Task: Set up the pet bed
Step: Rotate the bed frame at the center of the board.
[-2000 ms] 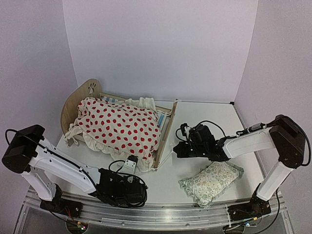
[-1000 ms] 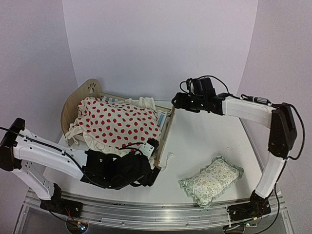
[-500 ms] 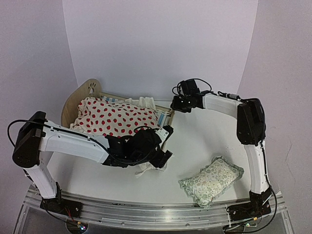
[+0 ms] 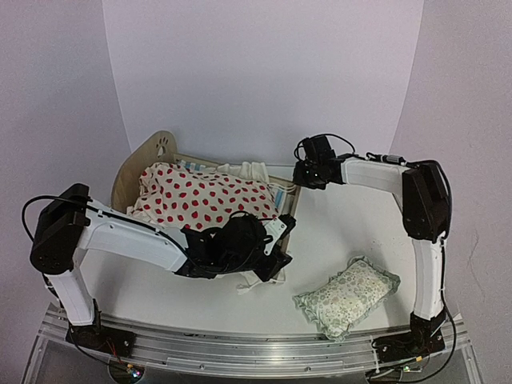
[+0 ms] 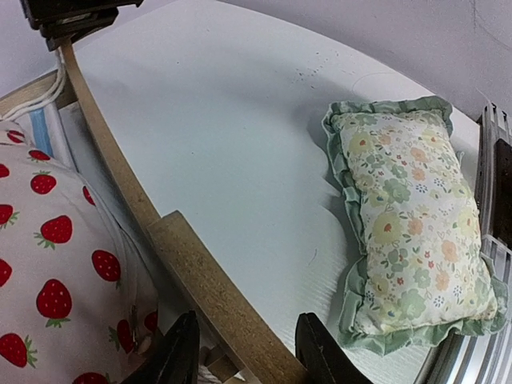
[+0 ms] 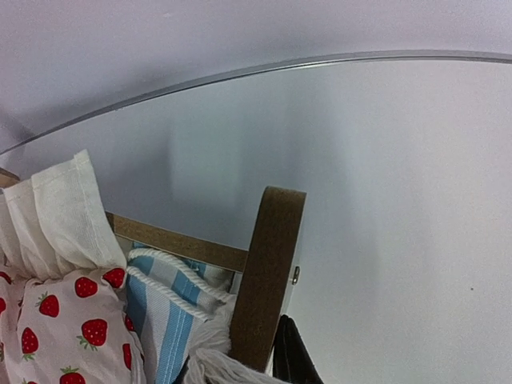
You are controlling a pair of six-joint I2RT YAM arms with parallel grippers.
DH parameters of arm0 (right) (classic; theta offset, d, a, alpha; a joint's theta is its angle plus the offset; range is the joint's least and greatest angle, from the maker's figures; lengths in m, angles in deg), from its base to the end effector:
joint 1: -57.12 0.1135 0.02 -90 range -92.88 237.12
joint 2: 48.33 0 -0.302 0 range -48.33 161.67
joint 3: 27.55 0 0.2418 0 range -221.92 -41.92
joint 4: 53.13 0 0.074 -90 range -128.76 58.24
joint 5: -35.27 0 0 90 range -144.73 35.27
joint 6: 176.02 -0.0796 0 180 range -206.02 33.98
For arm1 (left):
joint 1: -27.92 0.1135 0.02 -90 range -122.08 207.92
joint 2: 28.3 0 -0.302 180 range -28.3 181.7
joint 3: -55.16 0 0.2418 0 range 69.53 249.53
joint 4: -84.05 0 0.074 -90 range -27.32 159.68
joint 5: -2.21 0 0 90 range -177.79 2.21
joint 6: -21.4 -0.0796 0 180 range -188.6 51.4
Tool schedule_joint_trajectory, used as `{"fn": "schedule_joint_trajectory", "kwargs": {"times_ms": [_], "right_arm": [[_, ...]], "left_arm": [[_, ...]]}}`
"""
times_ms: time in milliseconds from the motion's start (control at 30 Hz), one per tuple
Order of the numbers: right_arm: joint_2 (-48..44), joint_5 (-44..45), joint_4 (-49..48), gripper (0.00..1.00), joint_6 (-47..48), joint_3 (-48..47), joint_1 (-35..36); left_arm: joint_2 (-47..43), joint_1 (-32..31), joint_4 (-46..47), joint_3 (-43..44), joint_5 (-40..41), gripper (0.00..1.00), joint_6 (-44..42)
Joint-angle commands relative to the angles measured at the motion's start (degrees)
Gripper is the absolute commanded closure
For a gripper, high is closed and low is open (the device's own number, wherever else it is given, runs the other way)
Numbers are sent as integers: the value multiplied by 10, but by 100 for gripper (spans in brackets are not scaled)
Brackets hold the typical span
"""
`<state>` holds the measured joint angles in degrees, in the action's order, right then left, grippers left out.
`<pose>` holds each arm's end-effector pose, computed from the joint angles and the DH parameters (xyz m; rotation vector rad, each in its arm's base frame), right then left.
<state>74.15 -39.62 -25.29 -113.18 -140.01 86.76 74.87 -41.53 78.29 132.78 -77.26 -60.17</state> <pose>0.4791 0.2487 0.2336 0.0956 2.2149 0.2567 0.1670 -0.4041 0.2241 1.0029 1.9230 -0.6101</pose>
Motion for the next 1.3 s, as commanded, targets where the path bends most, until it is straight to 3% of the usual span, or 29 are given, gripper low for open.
{"fn": "schedule_joint_trajectory", "kwargs": {"times_ms": [0, 300, 433, 567, 733, 900, 1133, 1267], "right_arm": [[-103, -52, 38, 100, 10, 88, 8], [-238, -21, 28, 98, -74, 267, 89], [-276, -50, 21, 77, -83, 303, 118], [-316, -86, 21, 45, -78, 332, 119], [-400, -80, 35, 28, -22, 343, 117], [-401, -66, 34, 32, 43, 302, 87], [-231, -234, 32, 45, 62, 157, 2], [-122, -403, 49, 51, 51, 72, -17]], "left_arm": [[-62, 48, -29, -58, 134, 59, 0], [-213, 50, -77, -198, 225, 59, 46], [-292, 54, -104, -252, 269, 58, 74], [-341, 55, -117, -287, 299, 57, 90], [-372, 55, -149, -294, 335, 57, 109], [-398, 56, -178, -294, 367, 56, 139], [-422, 56, -186, -308, 394, 56, 161], [-430, 56, -197, -304, 398, 56, 163]]}}
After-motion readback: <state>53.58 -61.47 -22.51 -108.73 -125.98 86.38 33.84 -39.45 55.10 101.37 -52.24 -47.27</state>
